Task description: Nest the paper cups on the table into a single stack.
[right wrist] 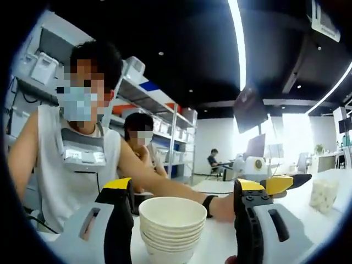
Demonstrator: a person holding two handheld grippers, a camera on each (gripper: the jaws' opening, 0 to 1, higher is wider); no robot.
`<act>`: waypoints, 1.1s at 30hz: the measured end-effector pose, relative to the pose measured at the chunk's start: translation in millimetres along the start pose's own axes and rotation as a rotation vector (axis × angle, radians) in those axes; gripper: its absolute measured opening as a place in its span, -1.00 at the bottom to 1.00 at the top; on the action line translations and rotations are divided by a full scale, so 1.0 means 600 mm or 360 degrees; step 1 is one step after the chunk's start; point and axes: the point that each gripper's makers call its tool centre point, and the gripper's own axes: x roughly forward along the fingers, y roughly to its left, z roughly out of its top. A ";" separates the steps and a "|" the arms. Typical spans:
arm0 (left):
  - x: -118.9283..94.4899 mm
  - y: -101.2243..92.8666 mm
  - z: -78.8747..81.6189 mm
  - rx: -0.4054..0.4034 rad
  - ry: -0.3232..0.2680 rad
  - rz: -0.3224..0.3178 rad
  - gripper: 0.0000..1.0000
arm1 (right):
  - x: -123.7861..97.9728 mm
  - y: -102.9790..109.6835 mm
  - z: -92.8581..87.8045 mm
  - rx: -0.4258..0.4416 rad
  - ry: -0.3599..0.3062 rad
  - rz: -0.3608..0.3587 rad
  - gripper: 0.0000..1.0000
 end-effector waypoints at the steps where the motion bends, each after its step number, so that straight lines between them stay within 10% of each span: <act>1: 0.000 0.001 0.000 0.0000 0.0001 0.0000 -0.08 | 0.000 0.000 0.002 -0.0004 -0.0008 -0.0003 0.54; 14: 0.002 0.011 -0.001 0.0008 0.0004 0.0012 -0.08 | -0.036 -0.042 0.055 -0.0074 -0.0245 -0.0237 0.56; 20: -0.003 0.016 -0.003 0.0020 0.0022 0.0064 -0.07 | -0.085 -0.109 0.078 -0.0108 -0.0373 -0.0582 0.55; 29: -0.011 0.038 0.006 0.0100 -0.0003 0.0155 0.06 | -0.119 -0.154 0.052 -0.0080 -0.0251 -0.0819 0.40; 33: -0.022 0.063 -0.014 0.0213 0.0140 0.0295 0.18 | -0.126 -0.183 0.020 -0.0116 -0.0074 -0.0981 0.46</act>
